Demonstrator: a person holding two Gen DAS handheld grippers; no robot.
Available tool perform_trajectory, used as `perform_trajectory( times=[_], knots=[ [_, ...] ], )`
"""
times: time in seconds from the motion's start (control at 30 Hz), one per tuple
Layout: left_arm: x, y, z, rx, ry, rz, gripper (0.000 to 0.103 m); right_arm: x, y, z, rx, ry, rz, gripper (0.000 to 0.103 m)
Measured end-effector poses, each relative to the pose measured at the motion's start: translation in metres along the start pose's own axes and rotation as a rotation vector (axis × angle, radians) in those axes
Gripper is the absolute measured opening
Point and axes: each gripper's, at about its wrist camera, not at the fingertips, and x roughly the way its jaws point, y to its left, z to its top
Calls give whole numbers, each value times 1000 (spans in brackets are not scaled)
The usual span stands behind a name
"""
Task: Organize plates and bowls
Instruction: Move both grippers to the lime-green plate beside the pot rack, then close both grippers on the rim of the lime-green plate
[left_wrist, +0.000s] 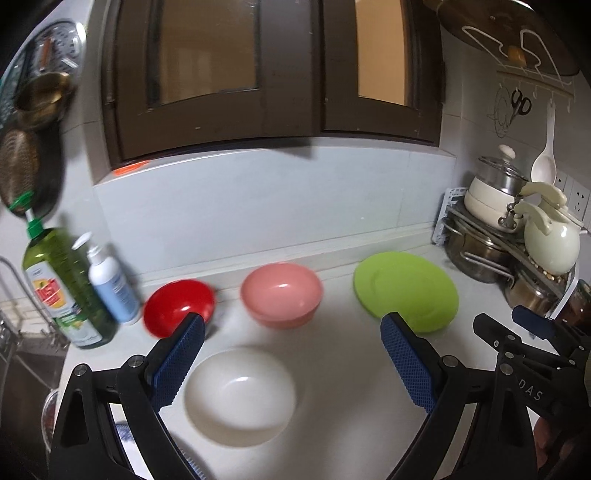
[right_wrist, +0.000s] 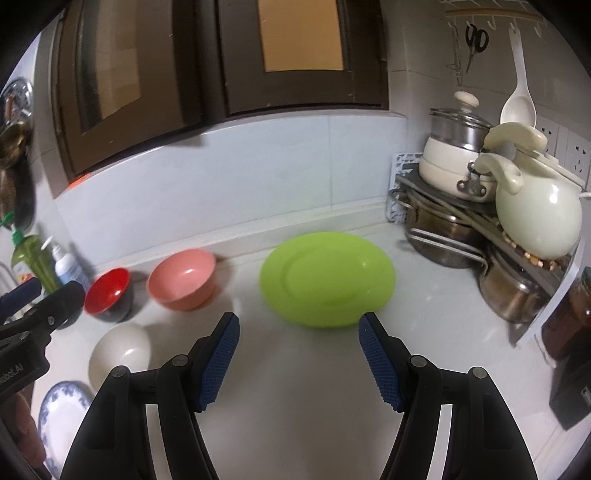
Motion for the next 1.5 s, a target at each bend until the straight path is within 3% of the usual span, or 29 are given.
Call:
perform_trajectory(
  times=[0.4, 0.9, 1.5],
  knots=[
    [66, -55, 39, 55, 26, -46, 103, 49, -49, 33, 38, 12, -56, 68],
    [160, -109, 50, 115, 76, -56, 102, 130, -102, 39, 117, 76, -122, 68],
    [272, -147, 20, 193, 276, -48, 83, 200, -128, 25, 159, 199, -158, 67]
  ],
)
